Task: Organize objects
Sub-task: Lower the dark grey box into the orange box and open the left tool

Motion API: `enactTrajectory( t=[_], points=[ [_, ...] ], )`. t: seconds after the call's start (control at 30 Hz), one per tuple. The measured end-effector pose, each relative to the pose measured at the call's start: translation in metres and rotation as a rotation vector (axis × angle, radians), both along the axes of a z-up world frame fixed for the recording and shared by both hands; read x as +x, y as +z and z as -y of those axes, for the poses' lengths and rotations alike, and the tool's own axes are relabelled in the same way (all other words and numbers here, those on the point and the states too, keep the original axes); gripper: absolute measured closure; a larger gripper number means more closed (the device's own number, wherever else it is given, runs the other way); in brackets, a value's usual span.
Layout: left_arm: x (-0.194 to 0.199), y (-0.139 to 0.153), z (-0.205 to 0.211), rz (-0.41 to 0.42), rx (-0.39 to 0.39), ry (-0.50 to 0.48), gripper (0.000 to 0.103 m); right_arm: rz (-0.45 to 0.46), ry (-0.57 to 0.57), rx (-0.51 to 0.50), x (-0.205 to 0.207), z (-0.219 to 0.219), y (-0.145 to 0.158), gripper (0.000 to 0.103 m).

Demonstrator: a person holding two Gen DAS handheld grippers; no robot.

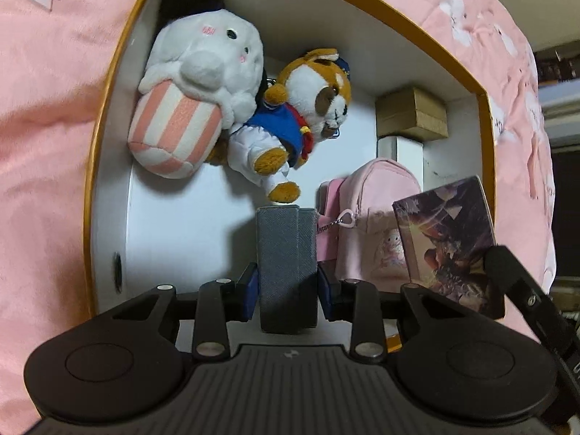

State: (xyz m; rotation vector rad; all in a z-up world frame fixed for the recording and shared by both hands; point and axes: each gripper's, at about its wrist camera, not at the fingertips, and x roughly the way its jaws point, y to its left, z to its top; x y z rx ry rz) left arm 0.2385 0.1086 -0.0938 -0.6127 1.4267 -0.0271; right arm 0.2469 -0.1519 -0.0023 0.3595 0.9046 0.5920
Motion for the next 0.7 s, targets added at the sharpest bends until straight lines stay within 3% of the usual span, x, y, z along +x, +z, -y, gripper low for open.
enactTrajectory(
  t=[0.07,0.17,0.23,0.47,0.7],
  points=[
    [0.002,0.005,0.010,0.008,0.064,-0.067,0.061,0.000,0.000,0.000,0.000,0.000,0.000,0.079],
    [0.002,0.018,0.030,0.052,0.230,-0.208,0.056,0.004,0.000,-0.004,0.000,-0.001,0.000,0.079],
    [0.000,0.022,0.036,0.066,0.286,-0.257,0.056,0.005,0.002,-0.007,0.000,-0.002,-0.001,0.079],
    [0.009,0.006,0.036,0.001,0.309,-0.285,0.057,0.002,0.005,-0.010,0.001,-0.003,-0.003,0.079],
    [0.024,0.005,0.044,0.003,0.450,-0.337,0.057,0.010,0.014,-0.020,0.000,-0.004,-0.004,0.079]
  ],
)
